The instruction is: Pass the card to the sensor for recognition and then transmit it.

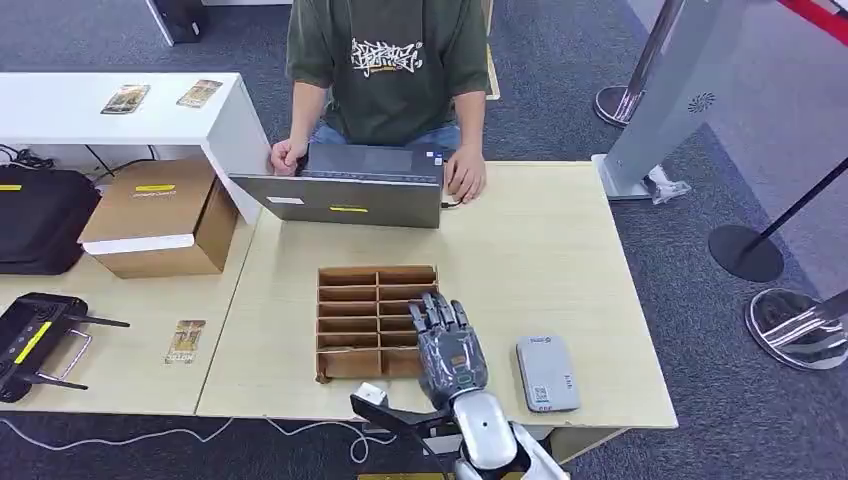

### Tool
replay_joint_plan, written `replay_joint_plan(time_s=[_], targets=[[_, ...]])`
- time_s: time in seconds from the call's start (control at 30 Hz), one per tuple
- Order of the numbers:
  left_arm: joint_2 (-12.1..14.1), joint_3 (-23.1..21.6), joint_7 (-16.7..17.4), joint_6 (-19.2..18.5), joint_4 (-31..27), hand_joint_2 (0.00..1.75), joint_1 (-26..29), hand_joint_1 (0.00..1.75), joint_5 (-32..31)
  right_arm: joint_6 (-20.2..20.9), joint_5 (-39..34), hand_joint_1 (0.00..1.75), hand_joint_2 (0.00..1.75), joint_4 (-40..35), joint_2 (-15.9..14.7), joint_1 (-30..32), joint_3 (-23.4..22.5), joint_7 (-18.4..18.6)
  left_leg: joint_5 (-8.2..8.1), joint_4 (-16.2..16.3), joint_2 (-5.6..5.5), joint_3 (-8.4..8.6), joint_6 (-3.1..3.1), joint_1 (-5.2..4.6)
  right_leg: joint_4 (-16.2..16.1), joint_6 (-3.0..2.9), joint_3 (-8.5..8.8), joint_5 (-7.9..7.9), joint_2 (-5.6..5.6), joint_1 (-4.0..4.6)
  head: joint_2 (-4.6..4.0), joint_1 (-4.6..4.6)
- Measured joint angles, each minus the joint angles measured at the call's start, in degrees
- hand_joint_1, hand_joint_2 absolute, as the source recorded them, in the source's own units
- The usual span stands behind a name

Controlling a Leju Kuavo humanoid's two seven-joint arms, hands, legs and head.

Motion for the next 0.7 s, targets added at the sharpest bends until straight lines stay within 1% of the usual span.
replay_joint_plan(time_s=[0.1, 0.33, 0.6, 0.63, 0.7], targets=[[0.0, 0.0, -1.4, 0.5, 0.0, 0.00, 0.2, 0.00, 0.1, 0.0, 0.4, 0.00, 1.75, -2.2, -0.4, 0.5, 0.0, 0.2, 0.00, 0.0, 0.00, 0.00, 0.00, 0.00, 0.0, 0.00, 0.00, 0.00, 0.00, 0.00, 0.00, 0.00], [-0.2, 0.0, -2.6, 1.7, 0.0, 0.00, 0.6, 0.00, 0.1, 0.1, 0.8, 0.00, 1.75, -5.6, -1.2, 1.5, -0.1, 0.4, 0.00, 0.0, 0.00, 0.00, 0.00, 0.00, 0.0, 0.00, -0.01, -0.01, 0.01, 0.00, 0.00, 0.00], [-0.2, 0.0, -1.5, 1.2, 0.0, 0.00, 0.6, 0.00, -0.3, 0.9, 0.7, 0.00, 1.75, -7.5, -1.3, 2.5, -1.2, 0.5, 0.00, 0.0, 0.00, 0.00, 0.00, 0.00, 0.0, 0.00, 0.00, 0.00, 0.01, 0.00, 0.00, 0.02], [-0.2, 0.0, -1.2, 1.2, 0.0, 0.00, 0.5, 0.00, -0.3, 1.0, 0.7, 0.00, 1.75, -7.5, -1.3, 2.6, -1.3, 0.5, 0.00, 0.0, 0.01, 0.00, 0.00, 0.00, 0.0, 0.00, 0.00, 0.00, 0.01, 0.00, 0.00, 0.00], [-0.2, 0.0, 0.4, 0.3, 0.0, 0.00, 0.3, 0.00, -0.3, 1.3, 0.6, 0.00, 1.75, -7.5, -1.3, 2.7, -1.5, 0.2, 0.00, 0.0, 0.00, 0.00, 0.00, 0.00, 0.0, 0.00, 0.00, 0.00, 0.01, 0.00, 0.00, 0.02]])
